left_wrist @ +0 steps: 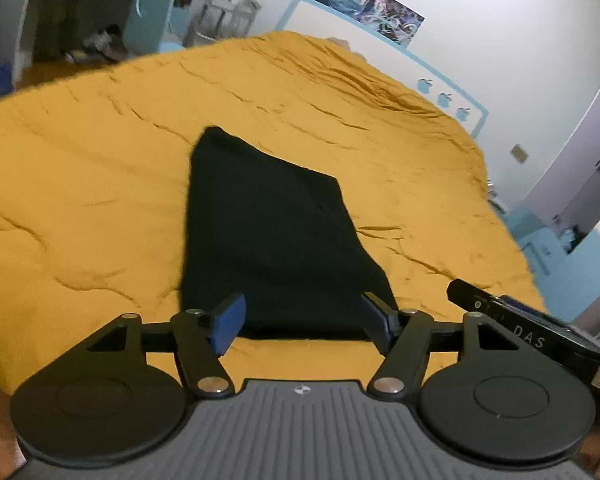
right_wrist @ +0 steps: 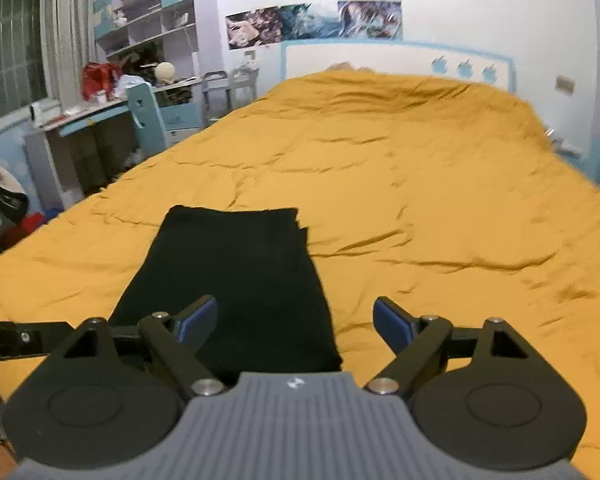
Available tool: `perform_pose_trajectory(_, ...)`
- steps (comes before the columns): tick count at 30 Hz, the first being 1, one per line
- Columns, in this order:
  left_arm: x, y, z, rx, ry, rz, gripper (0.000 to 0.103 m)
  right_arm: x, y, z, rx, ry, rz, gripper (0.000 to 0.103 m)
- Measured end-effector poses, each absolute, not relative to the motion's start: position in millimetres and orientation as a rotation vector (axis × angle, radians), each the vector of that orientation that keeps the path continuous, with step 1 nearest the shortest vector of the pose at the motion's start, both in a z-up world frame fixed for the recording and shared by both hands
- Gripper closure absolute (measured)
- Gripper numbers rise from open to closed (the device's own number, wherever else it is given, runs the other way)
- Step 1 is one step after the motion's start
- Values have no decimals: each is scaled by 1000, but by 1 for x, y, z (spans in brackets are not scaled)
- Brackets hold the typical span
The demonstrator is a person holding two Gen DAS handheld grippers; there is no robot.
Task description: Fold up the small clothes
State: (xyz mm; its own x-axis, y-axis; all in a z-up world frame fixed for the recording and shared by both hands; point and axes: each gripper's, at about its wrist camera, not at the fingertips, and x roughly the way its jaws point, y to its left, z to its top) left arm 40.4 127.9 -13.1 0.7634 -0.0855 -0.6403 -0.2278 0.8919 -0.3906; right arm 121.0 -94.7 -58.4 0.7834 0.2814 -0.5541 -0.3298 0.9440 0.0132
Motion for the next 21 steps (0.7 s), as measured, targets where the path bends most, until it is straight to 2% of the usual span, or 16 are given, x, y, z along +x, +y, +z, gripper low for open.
perform_pose_trajectory(4, 27, 112, 3, -399, 709, 156, 18, 94, -88, -46, -94, 603, 317, 22)
perform_pose_trajectory(8, 17, 101, 8, -347, 724, 180, 16, 72, -89, -40, -96, 618, 315, 22)
perform_pose_trajectory(21, 5, 88, 1, -332, 763, 165, 15, 52, -89, -50, -112, 677, 325, 22)
